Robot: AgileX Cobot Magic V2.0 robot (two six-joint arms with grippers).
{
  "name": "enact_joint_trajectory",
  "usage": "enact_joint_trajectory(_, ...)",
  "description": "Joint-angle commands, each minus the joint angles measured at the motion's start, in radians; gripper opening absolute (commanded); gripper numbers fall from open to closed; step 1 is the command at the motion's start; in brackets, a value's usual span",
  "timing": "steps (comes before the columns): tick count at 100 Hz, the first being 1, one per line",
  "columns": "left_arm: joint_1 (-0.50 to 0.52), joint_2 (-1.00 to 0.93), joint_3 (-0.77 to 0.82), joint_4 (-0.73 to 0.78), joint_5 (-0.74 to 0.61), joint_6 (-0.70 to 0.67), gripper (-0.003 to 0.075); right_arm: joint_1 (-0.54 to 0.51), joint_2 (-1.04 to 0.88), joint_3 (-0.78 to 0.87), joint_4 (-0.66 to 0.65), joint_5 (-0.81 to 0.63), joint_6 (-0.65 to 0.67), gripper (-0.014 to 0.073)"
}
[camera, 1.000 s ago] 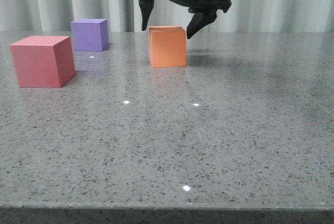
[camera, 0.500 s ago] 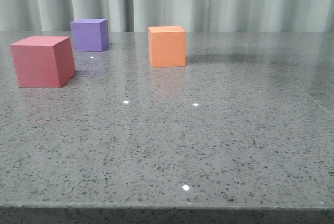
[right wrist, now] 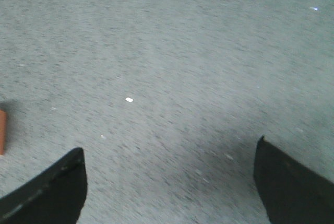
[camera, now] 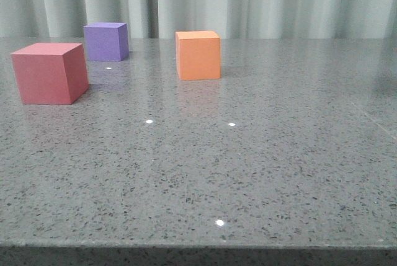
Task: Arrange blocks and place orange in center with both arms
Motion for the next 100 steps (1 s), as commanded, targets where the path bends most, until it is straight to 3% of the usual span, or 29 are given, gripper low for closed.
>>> enact_joint_trajectory(1,0.002,-0.034,0.043,0.001,-0.081,-0.008,-0.002,-0.036,-0.132,0.084,-0.023,-0.097,-0.022,0.0633)
enact_joint_trajectory(38,0.002,-0.034,0.043,0.001,-0.081,-0.008,-0.002,-0.041,-0.554,0.458,-0.087,-0.19,-0.023,0.0633)
enact_joint_trajectory(66,0.002,-0.034,0.043,0.001,-0.081,-0.008,-0.002,-0.041,-0.67,0.582,-0.098,-0.246,-0.023,0.0619)
enact_joint_trajectory(78,0.002,-0.034,0.043,0.032,-0.08,-0.008,-0.002,-0.041,-0.668,0.582,-0.098,-0.254,-0.023,0.0443)
enact_joint_trajectory(95,0.002,-0.034,0.043,0.055,-0.08,-0.008,-0.002,-0.041,-0.668,0.582,-0.097,-0.256,-0.023,0.001)
enact_joint_trajectory(100,0.002,-0.034,0.043,0.055,-0.08,-0.008,-0.002,-0.041,-0.668,0.582,-0.097,-0.256,-0.023,-0.0073)
